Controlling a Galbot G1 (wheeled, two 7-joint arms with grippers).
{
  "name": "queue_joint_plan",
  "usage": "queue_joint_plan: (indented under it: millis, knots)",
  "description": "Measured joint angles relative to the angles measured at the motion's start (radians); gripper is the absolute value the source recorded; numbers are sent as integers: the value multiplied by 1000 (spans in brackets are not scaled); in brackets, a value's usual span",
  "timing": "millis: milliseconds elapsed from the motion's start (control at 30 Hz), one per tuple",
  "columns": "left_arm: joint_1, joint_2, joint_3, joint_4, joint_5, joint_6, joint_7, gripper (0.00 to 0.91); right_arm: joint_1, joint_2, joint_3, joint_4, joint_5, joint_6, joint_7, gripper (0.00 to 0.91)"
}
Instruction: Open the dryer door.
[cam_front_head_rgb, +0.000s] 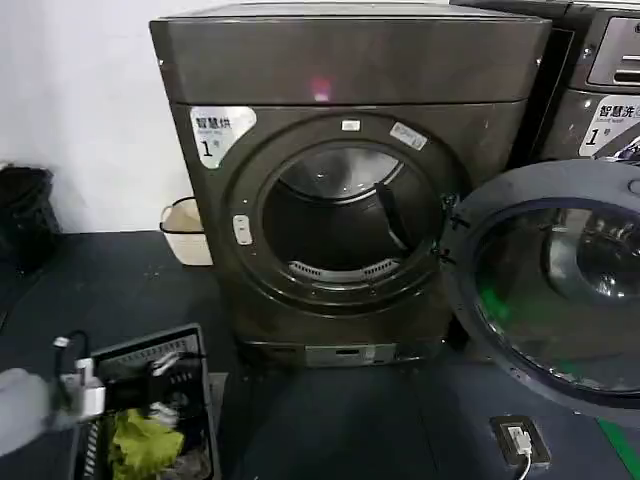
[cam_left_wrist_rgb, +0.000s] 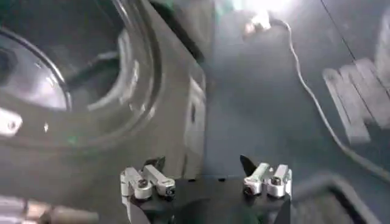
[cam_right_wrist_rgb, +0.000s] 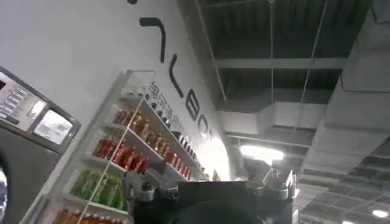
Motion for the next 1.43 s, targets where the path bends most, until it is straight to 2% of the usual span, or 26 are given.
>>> queue_joint_plan:
  millis: [400, 1300, 1433]
  knots:
    - [-14, 99, 9, 90, 117, 8, 99, 907, 12, -4, -13, 0, 0, 0, -3, 907]
    - [-18, 86, 12, 119, 173, -24, 139, 907, 3, -2, -1, 15, -4, 1, -12, 907]
    - [-19, 83, 13, 121, 180, -24, 142, 907, 0, -1, 15, 17, -40, 9, -10, 907]
